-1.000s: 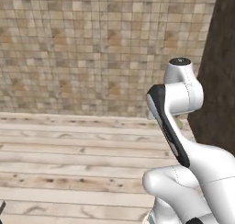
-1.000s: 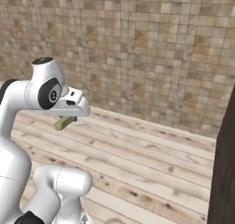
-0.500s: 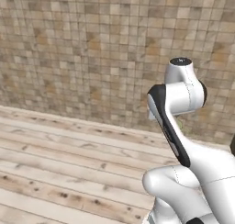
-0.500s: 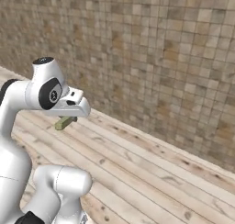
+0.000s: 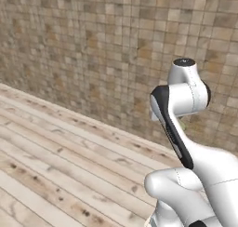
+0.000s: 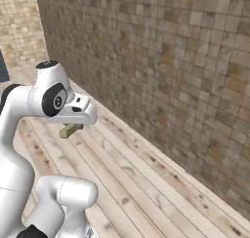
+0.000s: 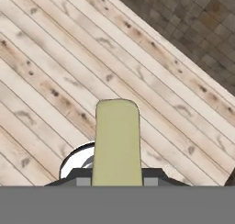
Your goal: Retrieve the butter from the fridge and place it on a plate on the dining table. Then retrieve the butter knife by the fridge and place it near the plate.
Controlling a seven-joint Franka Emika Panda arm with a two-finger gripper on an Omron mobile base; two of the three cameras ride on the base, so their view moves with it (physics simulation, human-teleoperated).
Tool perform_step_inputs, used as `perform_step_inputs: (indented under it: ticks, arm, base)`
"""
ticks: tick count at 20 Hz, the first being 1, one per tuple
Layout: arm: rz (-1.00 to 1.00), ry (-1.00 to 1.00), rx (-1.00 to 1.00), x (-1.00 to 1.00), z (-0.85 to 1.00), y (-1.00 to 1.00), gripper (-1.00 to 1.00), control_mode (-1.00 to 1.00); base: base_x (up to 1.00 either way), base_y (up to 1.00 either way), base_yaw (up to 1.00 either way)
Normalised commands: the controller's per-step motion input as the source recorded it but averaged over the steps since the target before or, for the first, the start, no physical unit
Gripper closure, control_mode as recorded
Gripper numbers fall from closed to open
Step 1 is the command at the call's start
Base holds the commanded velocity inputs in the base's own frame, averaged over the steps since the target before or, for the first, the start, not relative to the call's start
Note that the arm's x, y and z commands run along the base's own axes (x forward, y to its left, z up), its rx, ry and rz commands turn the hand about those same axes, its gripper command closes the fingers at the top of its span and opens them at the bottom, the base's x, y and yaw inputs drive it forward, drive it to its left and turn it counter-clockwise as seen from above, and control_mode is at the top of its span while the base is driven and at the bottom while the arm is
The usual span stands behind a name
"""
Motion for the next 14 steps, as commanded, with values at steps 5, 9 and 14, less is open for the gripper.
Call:
perform_step_inputs:
  ticks: [5, 9, 14]
  arm:
    - [0.0, 0.0, 0.0, 0.0, 0.0, 0.0, 1.0, 1.0]
    - [0.0, 0.0, 0.0, 0.0, 0.0, 0.0, 1.0, 1.0]
    - [0.0, 0.0, 0.0, 0.0, 0.0, 0.0, 1.0, 1.0]
  base:
    - [1.0, -0.04, 0.67]
    - [1.0, -0.17, 0.73]
    - [1.0, -0.22, 0.78]
